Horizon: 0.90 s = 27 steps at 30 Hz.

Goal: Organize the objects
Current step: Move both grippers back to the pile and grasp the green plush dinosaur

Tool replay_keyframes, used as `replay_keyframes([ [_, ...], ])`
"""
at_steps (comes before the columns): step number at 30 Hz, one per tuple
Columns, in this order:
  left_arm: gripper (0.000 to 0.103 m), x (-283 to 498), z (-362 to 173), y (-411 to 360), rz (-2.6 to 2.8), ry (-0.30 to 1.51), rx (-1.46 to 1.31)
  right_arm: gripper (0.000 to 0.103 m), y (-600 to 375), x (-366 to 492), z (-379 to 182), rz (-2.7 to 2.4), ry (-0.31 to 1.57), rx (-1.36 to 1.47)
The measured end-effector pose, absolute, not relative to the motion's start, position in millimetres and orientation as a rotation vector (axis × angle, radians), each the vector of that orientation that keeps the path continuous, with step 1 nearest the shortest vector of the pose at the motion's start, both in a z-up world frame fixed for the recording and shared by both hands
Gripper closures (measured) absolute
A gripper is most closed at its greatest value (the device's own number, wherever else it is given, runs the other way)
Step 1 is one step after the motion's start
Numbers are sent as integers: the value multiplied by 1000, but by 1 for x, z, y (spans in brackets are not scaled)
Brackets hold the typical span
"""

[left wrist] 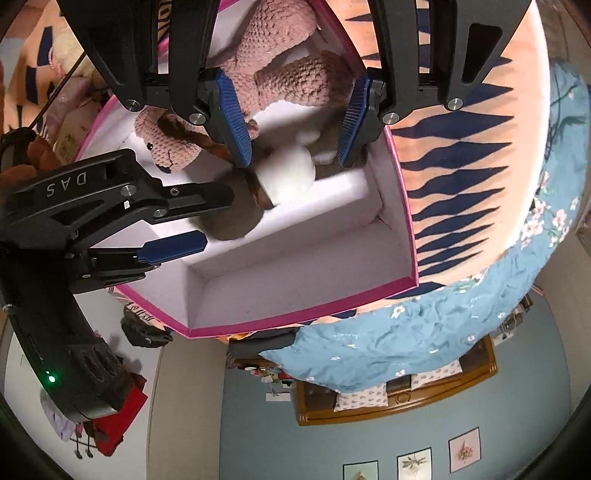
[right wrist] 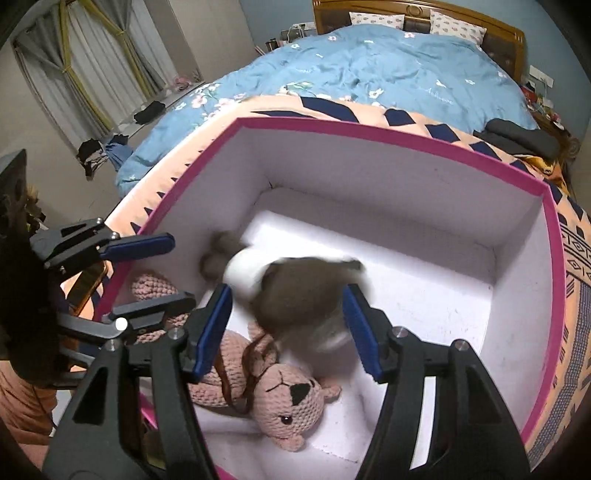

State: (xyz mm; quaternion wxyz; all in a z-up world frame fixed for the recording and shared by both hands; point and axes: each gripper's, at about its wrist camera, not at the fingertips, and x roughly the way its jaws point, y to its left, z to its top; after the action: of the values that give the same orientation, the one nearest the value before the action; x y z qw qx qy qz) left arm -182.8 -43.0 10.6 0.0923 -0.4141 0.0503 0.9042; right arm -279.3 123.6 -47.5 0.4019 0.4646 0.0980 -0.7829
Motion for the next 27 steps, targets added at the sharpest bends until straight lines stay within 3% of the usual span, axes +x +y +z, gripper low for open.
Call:
replay_keyframes([
  [4, 49, -177, 14, -41, 2713, 169, -1207, 39, 134, -277, -46, -1981, 215, 1167],
  [9, 32, -158, 31, -46, 2714, 90, -1106, 39, 157, -262, -31, -1985, 132, 1096],
  [13, 30, -129, 50, -49, 2688, 26, -989, 37, 182, -230, -6, -1969, 90, 966],
  [20, 24, -66, 80, -47, 2620, -39, -831, 20, 239, -152, 28, -1965, 79, 718],
  [27, 24, -25, 52, -23, 2542, 3, -886, 18, 255, -92, -2, -1956, 174, 720],
])
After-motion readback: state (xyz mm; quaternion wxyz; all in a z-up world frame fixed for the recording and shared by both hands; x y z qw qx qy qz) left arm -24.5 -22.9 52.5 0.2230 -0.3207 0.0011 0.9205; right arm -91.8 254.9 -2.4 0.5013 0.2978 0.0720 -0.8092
